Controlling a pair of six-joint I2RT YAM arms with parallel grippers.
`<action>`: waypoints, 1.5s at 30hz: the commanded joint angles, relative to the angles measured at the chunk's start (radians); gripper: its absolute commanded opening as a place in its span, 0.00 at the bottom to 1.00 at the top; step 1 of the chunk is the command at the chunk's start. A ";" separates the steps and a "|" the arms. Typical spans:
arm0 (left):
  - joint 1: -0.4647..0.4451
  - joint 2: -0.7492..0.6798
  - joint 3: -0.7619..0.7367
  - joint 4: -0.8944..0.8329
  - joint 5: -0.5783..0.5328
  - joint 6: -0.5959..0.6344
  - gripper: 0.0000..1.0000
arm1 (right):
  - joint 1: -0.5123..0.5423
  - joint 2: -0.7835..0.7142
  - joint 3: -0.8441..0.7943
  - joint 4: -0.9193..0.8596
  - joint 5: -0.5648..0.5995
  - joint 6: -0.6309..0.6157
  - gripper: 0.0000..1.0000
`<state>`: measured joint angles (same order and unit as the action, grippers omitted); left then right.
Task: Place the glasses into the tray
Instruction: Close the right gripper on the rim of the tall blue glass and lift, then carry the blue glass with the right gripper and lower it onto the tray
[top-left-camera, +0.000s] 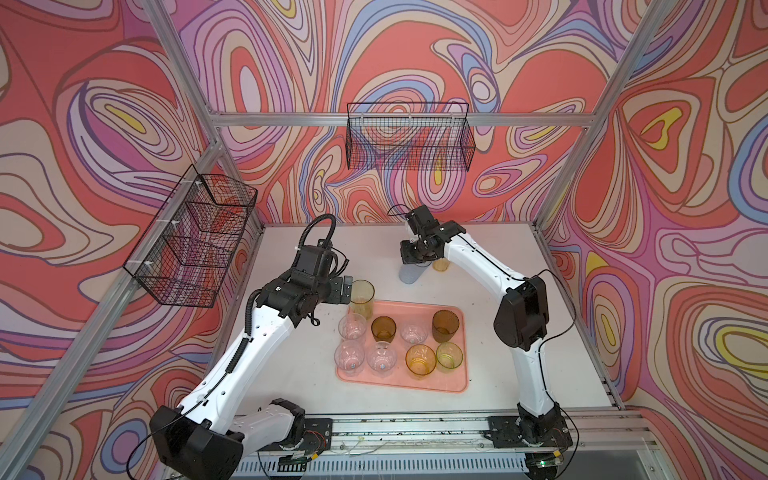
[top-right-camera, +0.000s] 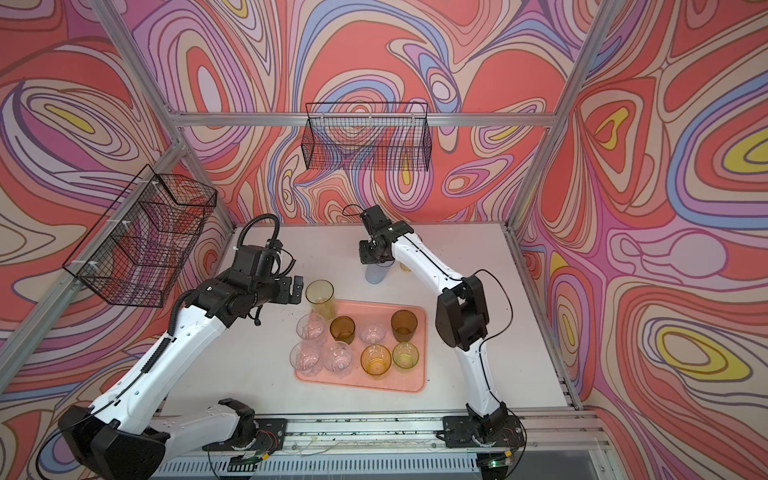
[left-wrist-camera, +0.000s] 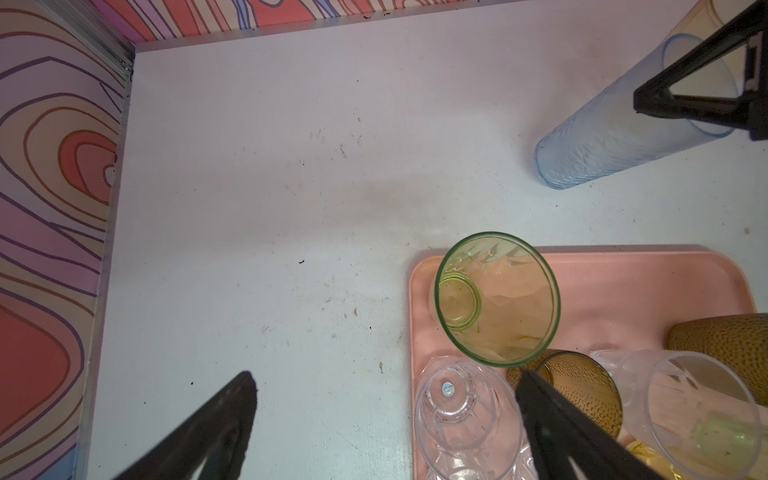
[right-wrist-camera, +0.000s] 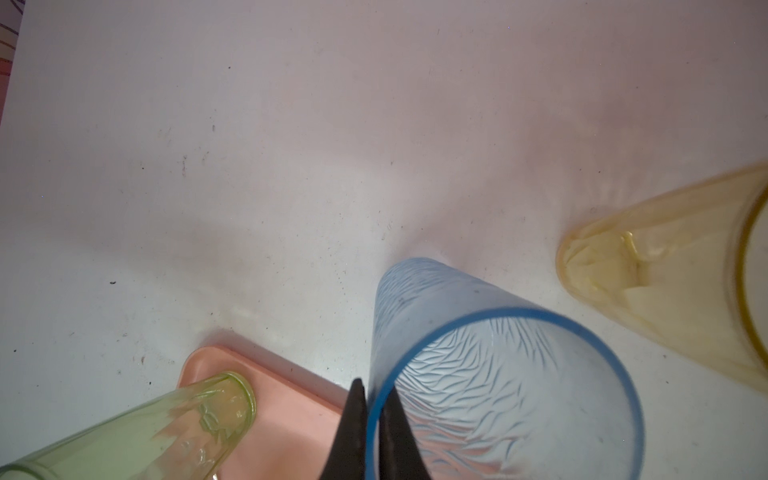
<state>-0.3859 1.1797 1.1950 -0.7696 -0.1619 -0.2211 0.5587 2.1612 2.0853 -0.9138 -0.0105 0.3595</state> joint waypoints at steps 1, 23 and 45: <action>0.005 0.004 0.001 -0.015 0.005 -0.011 1.00 | 0.022 -0.063 0.006 -0.020 0.047 0.013 0.00; 0.004 -0.002 0.000 -0.013 0.022 -0.021 1.00 | 0.219 -0.154 -0.039 -0.166 0.140 0.089 0.00; 0.005 0.003 -0.002 -0.011 0.044 -0.029 1.00 | 0.279 -0.163 -0.180 -0.123 0.115 0.147 0.00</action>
<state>-0.3859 1.1797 1.1950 -0.7696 -0.1268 -0.2398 0.8349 2.0239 1.9186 -1.0508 0.1047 0.4965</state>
